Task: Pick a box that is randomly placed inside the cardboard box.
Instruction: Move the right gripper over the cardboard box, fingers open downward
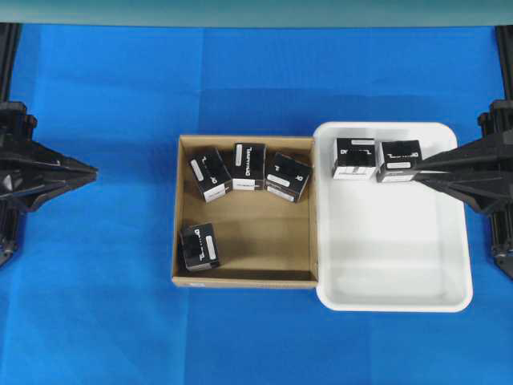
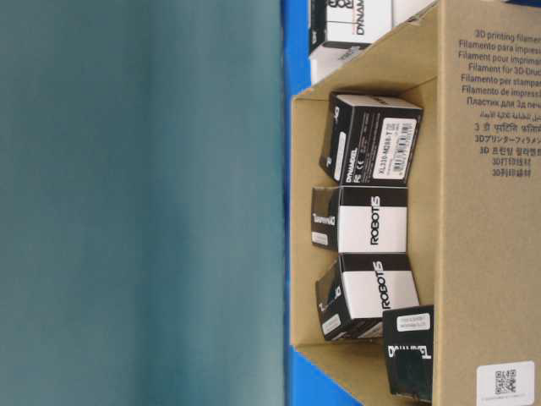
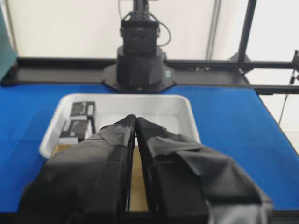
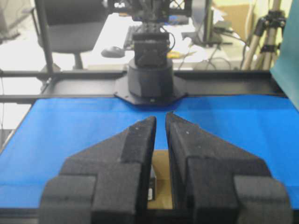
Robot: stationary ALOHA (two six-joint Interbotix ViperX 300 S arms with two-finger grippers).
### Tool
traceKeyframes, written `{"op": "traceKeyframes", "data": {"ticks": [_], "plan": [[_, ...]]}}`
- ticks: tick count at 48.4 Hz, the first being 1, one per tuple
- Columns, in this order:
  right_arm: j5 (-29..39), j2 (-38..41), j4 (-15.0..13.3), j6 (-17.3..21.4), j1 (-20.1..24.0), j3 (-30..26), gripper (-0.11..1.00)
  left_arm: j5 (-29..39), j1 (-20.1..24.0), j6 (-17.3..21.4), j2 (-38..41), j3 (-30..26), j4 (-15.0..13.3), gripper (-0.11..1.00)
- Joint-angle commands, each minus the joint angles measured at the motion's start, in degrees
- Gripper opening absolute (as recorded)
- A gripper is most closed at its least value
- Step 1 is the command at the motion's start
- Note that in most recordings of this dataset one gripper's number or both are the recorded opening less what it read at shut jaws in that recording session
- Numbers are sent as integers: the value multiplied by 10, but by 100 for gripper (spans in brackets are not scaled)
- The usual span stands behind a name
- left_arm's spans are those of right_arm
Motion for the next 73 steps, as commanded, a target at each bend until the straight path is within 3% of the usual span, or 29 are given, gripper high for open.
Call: {"op": "traceKeyframes", "data": {"ticks": [1, 3, 5, 11, 22, 29, 33, 40, 45, 58, 66, 73], "plan": [[3, 9, 7, 9, -10, -10, 14, 12, -2, -8, 5, -12, 8, 14], [18, 11, 18, 10, -14, -20, 13, 24, -2, -9, 6, -16, 9, 13], [53, 16, 31, 11, -20, -33, 5, 37, -2, -9, 6, -19, 9, 5], [212, 41, 39, 11, -49, -105, -3, 82, -7, -9, 6, -40, 9, -7], [475, 139, 25, 2, -127, -254, -3, 163, -25, -15, 7, -62, 9, -7], [578, 247, 34, 11, -158, -355, -3, 192, -31, -40, 7, -63, 9, -7], [605, 313, 49, 33, -158, -404, -3, 197, -30, -55, 5, -63, 9, -7], [649, 417, 69, 111, -153, -494, -3, 198, -31, -69, 0, -64, 9, -7], [687, 485, 69, 194, -148, -562, -3, 200, -31, -69, -5, -64, 9, -7], [762, 617, 62, 349, -141, -677, -3, 231, -31, -67, -17, -66, 9, -7], [793, 664, 46, 462, -132, -715, -3, 257, -33, -63, -23, -67, 9, -7], [819, 686, 25, 517, -125, -708, -3, 275, -34, -62, -29, -68, 9, -7]]}}
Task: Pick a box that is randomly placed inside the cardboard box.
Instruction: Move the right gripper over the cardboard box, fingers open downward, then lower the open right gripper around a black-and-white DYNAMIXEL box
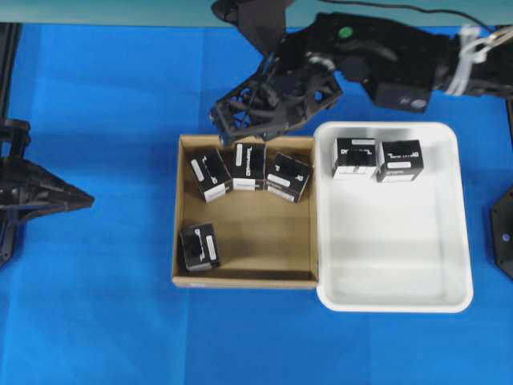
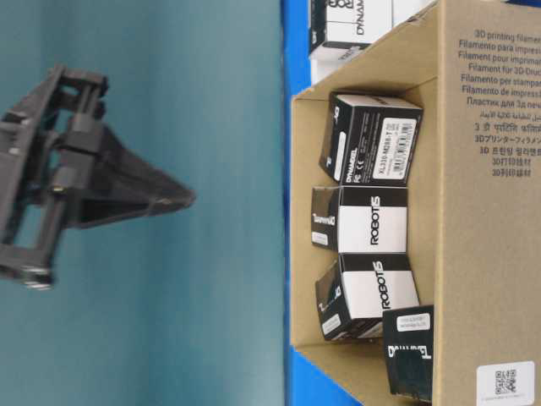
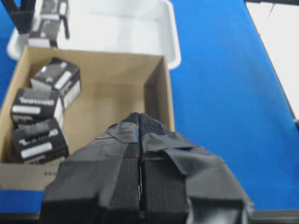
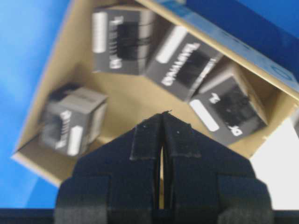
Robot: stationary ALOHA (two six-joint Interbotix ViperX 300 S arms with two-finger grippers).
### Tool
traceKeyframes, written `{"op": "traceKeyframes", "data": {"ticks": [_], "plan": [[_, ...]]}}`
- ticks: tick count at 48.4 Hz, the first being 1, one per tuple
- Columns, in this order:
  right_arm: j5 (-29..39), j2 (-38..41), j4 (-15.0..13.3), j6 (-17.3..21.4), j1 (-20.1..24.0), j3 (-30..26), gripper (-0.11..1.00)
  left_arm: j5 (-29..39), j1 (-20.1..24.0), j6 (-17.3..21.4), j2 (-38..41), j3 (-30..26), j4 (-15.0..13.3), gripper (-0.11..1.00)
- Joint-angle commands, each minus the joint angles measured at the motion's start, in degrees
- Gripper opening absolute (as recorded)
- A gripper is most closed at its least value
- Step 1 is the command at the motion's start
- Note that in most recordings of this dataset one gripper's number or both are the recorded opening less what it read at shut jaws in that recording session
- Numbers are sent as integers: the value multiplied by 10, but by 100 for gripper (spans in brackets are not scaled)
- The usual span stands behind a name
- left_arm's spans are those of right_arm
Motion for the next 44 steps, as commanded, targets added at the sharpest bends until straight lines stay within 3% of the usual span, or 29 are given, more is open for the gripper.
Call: {"op": "traceKeyframes", "data": {"ticks": [1, 10, 20, 26, 30, 40, 44], "plan": [[9, 11, -6, 19, 7, 2, -3, 5, -3, 1, -1, -18, 2, -7], [8, 25, -9, 100, 11, 6, -1, 13, -3, -2, -4, -18, 2, -7], [-17, 33, -11, 114, 11, 4, 6, 14, -6, 3, -4, -16, 2, -7], [-42, 41, -10, 137, 14, -4, 16, 14, -6, 3, -4, -16, 2, -7], [-51, 46, -12, 160, 16, -5, 28, 14, -8, 3, -4, -16, 2, -7], [-50, 55, -14, 184, 17, 0, 84, 14, -19, 3, -4, -11, 2, -7], [-36, 62, -18, 208, 19, -7, 97, 14, -21, 1, -4, -10, 2, -7]]}}
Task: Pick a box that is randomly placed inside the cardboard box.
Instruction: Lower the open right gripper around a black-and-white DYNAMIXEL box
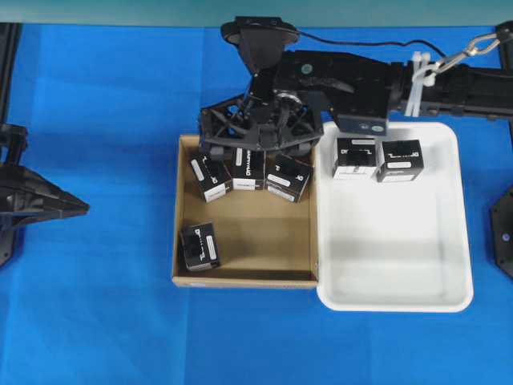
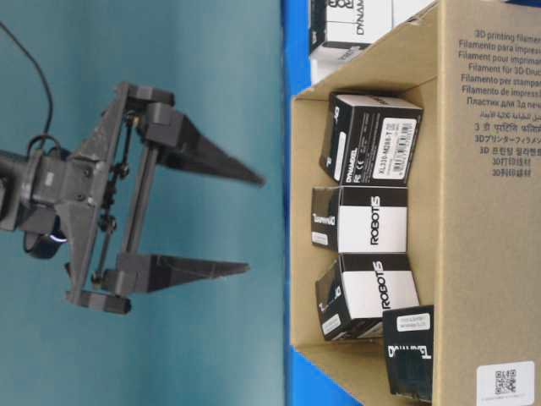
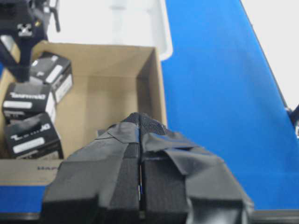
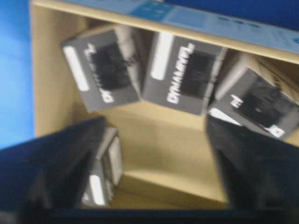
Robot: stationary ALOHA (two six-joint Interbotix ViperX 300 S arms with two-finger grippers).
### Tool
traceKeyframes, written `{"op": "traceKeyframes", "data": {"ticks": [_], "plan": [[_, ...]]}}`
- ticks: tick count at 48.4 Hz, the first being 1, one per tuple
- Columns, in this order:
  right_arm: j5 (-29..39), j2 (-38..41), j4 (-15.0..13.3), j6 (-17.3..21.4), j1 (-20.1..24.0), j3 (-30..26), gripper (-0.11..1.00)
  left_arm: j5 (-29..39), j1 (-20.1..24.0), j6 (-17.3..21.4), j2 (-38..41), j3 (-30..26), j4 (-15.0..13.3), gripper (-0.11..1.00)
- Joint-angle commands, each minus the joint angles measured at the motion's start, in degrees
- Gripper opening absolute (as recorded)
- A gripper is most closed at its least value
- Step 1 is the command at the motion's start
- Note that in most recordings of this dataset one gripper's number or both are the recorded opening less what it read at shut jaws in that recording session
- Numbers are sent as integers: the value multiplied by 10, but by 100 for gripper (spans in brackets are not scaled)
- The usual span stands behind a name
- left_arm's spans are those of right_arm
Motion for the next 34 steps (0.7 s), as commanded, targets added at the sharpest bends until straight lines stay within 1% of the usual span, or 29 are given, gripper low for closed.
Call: {"op": "traceKeyframes", "data": {"ticks": [1, 5, 10, 16, 18, 26, 34], "plan": [[11, 9, -5, 21, 6, -10, 98, -3, -5, 0, 3, -9, 2, -7], [19, 18, -15, 55, 11, -18, 98, -3, -5, 1, 3, -8, 2, -7], [25, 26, -38, 103, 17, -21, 97, -3, -6, 1, 3, -8, 2, -7], [23, 36, -66, 143, 22, -23, 97, -3, -11, 1, 0, -9, 2, -7], [22, 38, -71, 149, 22, -23, 97, -3, -11, 1, 0, -9, 2, -7], [21, 45, -90, 149, 17, -23, 97, -3, -11, 0, -5, -10, 2, -7], [3, 58, -94, 144, 12, -23, 97, -3, -11, -2, -13, -10, 2, -7]]}}
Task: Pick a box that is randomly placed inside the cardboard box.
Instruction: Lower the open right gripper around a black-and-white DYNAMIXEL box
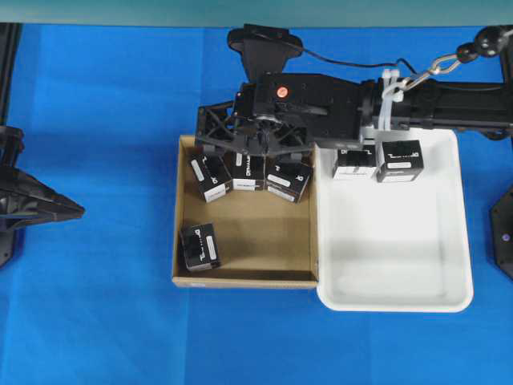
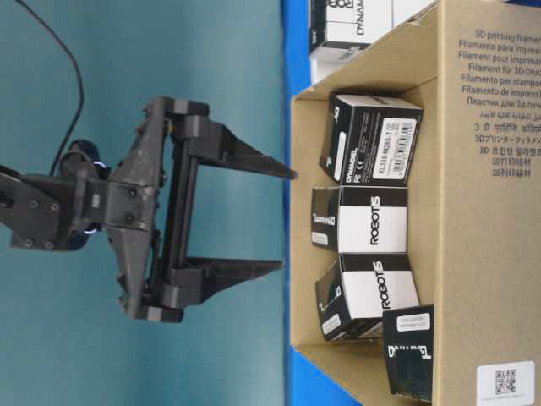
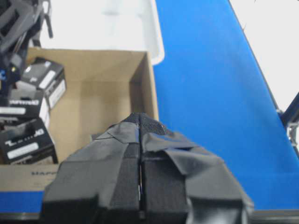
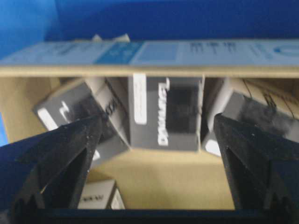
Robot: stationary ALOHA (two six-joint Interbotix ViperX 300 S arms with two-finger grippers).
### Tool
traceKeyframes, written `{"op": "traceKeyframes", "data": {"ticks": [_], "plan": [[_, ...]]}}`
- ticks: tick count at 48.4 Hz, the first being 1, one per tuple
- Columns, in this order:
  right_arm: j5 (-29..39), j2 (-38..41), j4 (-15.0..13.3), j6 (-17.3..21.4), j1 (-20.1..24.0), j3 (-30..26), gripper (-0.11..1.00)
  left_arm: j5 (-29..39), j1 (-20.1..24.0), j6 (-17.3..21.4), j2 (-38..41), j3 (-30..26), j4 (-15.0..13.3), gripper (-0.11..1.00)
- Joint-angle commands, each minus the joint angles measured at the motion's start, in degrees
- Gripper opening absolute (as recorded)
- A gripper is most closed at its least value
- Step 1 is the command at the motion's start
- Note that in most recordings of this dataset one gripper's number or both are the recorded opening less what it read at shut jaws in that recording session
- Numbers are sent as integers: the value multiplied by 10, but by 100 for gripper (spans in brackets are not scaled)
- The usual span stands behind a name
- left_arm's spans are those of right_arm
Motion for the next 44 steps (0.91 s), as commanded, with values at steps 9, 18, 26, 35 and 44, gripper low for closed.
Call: {"op": "traceKeyframes", "data": {"ticks": [9, 18, 26, 35, 44], "plan": [[-15, 21, -4, -3, -1, -4, 97, -3, -2, -3, -8, -11, 1, -7], [-8, 22, -10, -3, -3, 0, 97, -3, -2, -3, -13, -11, 1, -7], [-8, 23, -16, -2, -5, 0, 97, -3, -2, -3, -18, -12, 1, -7], [-11, 31, -15, -1, -7, 0, 97, -2, -2, 1, -18, -11, 1, -7], [-13, 45, -15, 8, -5, -4, 97, 21, -2, 2, -23, -12, 1, -7]]}}
